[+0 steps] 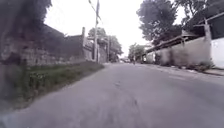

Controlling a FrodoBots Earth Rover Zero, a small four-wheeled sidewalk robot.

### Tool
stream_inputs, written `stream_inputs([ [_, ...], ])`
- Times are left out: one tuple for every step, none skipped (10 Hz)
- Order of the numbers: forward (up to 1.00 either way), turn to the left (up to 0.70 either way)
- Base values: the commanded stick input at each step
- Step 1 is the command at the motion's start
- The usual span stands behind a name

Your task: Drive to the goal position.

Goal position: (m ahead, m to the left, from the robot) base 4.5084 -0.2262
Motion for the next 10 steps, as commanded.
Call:
stream_inputs([
  [1.00, 0.00],
  [1.00, 0.00],
  [1.00, 0.00],
  [1.00, 0.00],
  [1.00, 0.00],
  [1.00, -0.05],
  [1.00, -0.29],
  [1.00, -0.35],
  [1.00, -0.40],
  [1.00, -0.40],
])
